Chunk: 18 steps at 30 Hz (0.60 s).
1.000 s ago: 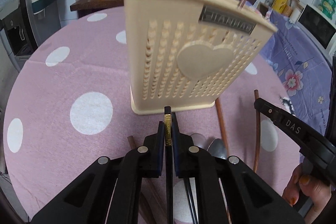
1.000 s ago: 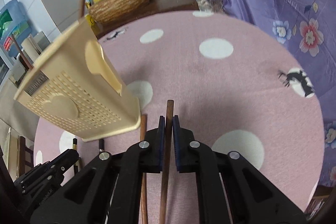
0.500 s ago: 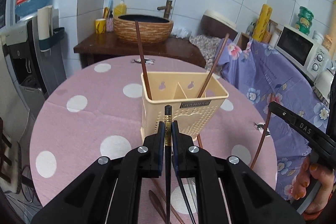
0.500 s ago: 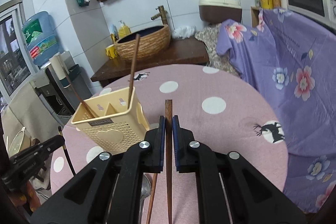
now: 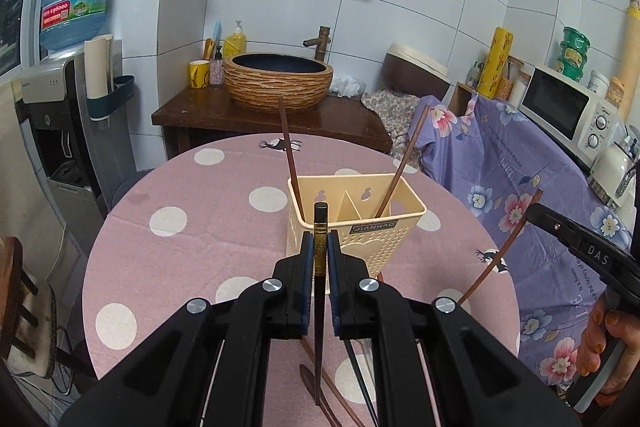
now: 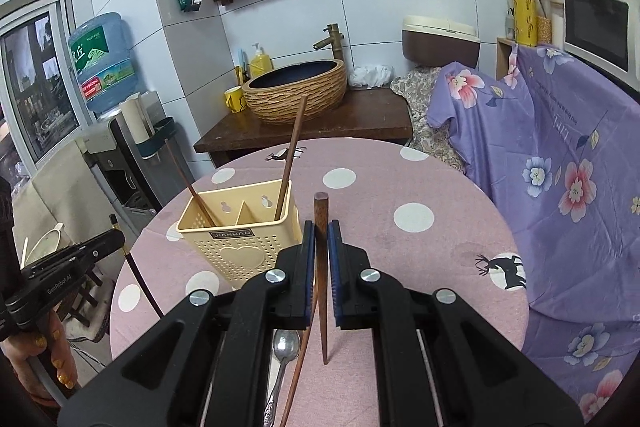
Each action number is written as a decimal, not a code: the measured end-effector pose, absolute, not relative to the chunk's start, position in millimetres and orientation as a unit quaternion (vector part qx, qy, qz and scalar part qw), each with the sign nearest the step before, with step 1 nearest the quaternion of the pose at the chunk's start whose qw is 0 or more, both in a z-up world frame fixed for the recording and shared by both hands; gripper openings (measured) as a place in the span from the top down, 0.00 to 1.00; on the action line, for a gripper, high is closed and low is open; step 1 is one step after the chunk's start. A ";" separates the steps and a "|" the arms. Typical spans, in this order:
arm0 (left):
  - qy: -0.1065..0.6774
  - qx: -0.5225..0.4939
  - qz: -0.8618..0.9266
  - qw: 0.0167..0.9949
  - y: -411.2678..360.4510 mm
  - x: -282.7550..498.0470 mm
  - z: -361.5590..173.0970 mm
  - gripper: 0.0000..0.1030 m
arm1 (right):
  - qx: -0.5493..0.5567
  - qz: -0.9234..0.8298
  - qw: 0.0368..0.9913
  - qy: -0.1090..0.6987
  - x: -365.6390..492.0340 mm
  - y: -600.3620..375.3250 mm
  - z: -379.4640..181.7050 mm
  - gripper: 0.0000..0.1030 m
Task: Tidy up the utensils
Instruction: 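Lift both held chopsticks and lower them into the beige holder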
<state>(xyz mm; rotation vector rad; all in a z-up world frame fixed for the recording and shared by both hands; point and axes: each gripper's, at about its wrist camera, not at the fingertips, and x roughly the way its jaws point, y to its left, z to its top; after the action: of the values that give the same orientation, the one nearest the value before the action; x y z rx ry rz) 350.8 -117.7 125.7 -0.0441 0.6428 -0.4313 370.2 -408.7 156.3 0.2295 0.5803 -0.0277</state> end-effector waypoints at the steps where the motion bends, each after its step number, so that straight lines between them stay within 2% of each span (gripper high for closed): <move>1: 0.313 -0.022 -0.211 0.926 -117.5 350.7 127.0 0.92 | 0.113 -0.012 0.952 0.284 370.3 -408.1 159.4 0.93; 9: 0.302 -0.041 -0.222 0.926 -110.4 355.5 155.4 0.92 | 0.104 -0.005 0.957 0.271 375.9 -404.4 195.4 0.93; 18: 0.265 -0.102 -0.250 0.926 -105.3 376.5 242.5 0.92 | 0.105 -0.002 0.973 0.207 398.8 -395.1 301.5 0.93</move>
<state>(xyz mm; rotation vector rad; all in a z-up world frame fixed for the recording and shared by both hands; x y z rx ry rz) 376.5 -105.3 242.5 -0.2096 0.5442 -0.5128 398.8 -395.1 301.5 0.2110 0.4186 -0.0040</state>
